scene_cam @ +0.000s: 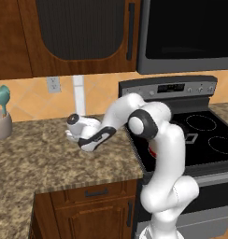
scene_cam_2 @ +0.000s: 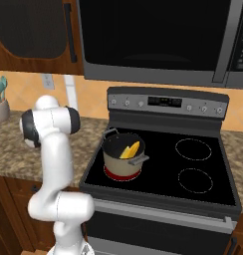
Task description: Put the corn and lemon wedge in the pot. Retrieve the spatula and lightly stir the vegetables in the pot.
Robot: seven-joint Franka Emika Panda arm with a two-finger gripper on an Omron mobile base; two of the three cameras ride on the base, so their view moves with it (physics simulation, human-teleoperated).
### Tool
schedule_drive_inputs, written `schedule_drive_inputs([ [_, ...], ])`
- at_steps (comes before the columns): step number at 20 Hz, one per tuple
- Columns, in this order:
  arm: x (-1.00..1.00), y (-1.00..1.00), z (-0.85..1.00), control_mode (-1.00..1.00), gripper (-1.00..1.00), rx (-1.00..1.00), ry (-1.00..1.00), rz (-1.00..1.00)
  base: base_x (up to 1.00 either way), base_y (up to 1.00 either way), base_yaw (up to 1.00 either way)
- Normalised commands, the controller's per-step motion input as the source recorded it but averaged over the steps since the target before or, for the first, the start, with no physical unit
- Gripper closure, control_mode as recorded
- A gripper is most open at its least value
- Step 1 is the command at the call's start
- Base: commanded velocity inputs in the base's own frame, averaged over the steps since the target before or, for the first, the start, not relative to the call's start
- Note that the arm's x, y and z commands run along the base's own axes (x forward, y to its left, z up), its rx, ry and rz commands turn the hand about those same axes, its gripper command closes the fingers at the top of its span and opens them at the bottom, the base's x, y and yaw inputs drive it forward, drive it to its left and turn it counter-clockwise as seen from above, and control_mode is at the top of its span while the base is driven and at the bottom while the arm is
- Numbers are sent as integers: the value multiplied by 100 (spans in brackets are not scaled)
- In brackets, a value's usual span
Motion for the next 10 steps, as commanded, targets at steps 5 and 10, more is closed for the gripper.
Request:
schedule_drive_inputs([
  [5,20,9,-32,-100,100,0,0,0,0,0,0],
  [10,-33,6,-16,-100,100,0,-1,0,0,0,0],
])
